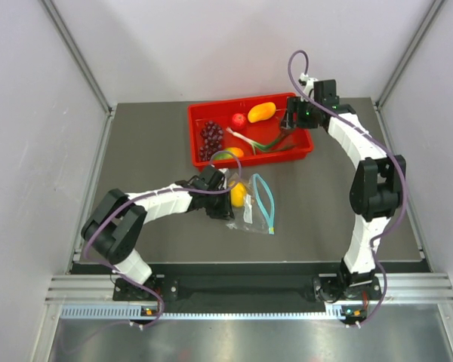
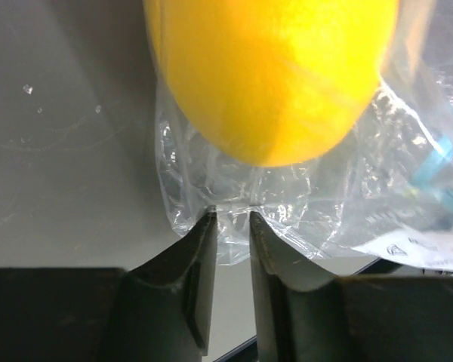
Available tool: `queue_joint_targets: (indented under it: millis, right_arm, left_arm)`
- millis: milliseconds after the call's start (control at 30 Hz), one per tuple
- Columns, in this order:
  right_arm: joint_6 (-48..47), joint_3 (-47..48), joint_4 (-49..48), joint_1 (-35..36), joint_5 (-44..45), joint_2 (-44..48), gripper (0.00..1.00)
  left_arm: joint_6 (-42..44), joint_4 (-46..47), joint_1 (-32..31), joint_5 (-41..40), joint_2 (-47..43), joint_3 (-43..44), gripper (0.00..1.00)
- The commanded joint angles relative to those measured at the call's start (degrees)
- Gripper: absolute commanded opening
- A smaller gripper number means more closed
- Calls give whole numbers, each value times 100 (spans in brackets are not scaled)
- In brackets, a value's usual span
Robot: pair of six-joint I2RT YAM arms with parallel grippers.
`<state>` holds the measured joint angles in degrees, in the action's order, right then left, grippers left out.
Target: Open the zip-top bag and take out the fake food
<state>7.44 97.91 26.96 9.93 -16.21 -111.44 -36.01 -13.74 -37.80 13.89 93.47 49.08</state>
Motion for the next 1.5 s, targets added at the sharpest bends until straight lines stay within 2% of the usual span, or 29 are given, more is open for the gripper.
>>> queue_joint_targets:
  millis: [0,67,100,133,167,267,367,433,633,867,967,1200,1467]
  right_arm:
    - [12,431,-104,-62,-67,-176,67]
    - [3,387,-138,-62,-76,-107,78]
    - [-6,309,-182,-62,-84,-63,87]
    - [-41,264,-217,-62,-110,-1,88]
    - [-41,186,-226,-53,-111,104,95]
    - [-59,-7,-226,-62,-119,376,97]
    - [-24,-454,-288,-53,-260,807,97]
    - [3,-763,-332,-44,-356,1201,97]
    - [3,-1993,-323,26,-629,2238,95]
    - [38,-3267,37,570,-533,3092,89]
    - [117,-3645,116,895,-454,3312,83]
    - [398,-4060,20,1607,-436,3453,80]
    - [539,-4306,2,1872,-305,3497,77]
  left_arm:
    - [85,38,-17,52,-329,163,31]
    - [120,90,-17,105,-408,172,36]
    - [129,73,-25,105,-443,181,38]
    - [164,56,-17,114,-470,224,40]
    - [182,21,-17,114,-514,260,43]
    - [296,-85,-17,175,-645,391,63]
    - [358,-138,-8,149,-899,471,73]
    - [419,-278,1,36,-1058,523,77]
    - [586,-533,45,-325,-1393,462,78]
    - [613,-157,54,-203,-1025,199,72]
    - [569,-42,62,-211,-813,155,69]
    - [595,309,54,-633,-637,32,70]
    - [648,618,62,-748,-330,40,69]
